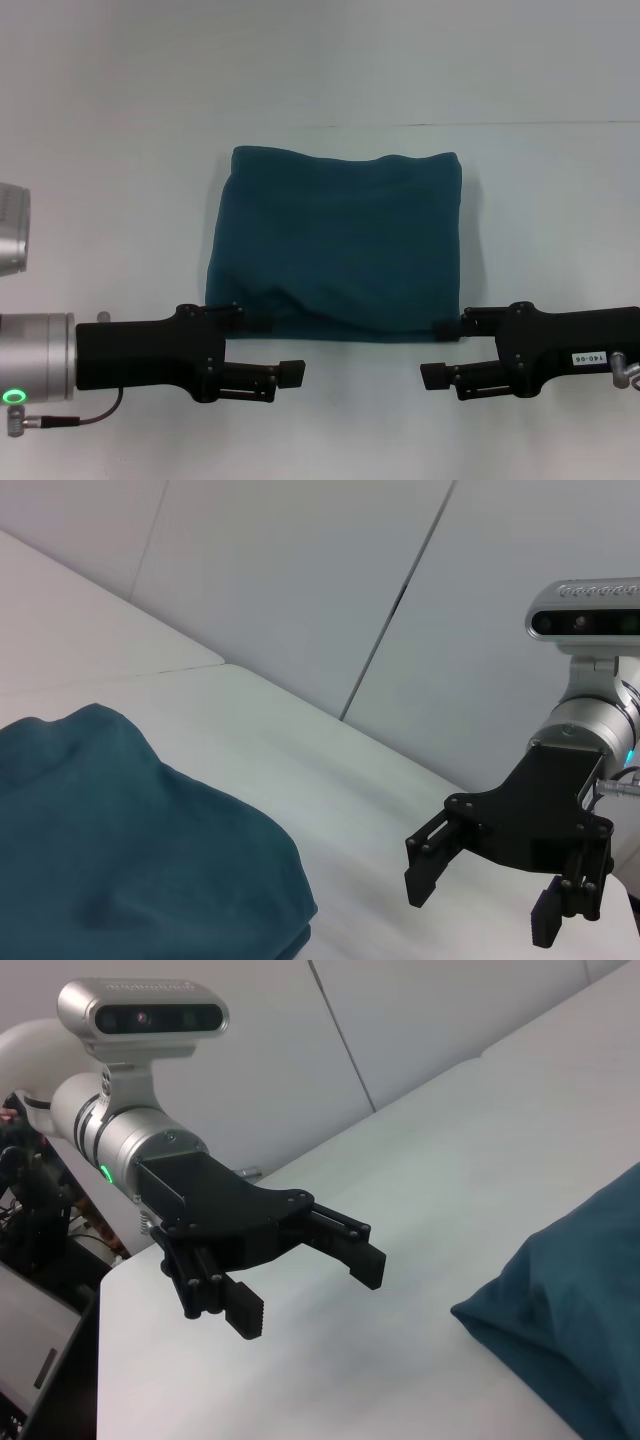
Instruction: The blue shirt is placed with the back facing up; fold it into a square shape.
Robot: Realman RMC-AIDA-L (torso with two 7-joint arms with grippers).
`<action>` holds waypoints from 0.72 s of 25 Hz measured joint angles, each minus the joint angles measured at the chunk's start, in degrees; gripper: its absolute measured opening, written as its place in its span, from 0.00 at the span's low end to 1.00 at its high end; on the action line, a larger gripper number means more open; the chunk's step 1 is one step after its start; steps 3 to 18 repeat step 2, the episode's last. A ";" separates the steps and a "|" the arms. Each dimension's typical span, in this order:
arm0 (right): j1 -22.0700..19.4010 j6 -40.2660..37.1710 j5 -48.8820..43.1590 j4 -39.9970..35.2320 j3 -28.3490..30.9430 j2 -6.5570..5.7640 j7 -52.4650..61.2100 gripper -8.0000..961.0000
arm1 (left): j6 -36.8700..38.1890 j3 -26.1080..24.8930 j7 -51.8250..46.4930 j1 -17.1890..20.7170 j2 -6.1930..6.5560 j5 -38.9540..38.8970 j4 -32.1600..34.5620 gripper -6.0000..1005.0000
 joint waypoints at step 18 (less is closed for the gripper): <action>0.00 -0.02 0.00 0.00 0.00 0.01 0.00 0.86 | 0.00 0.00 0.00 0.00 0.00 0.00 0.00 0.93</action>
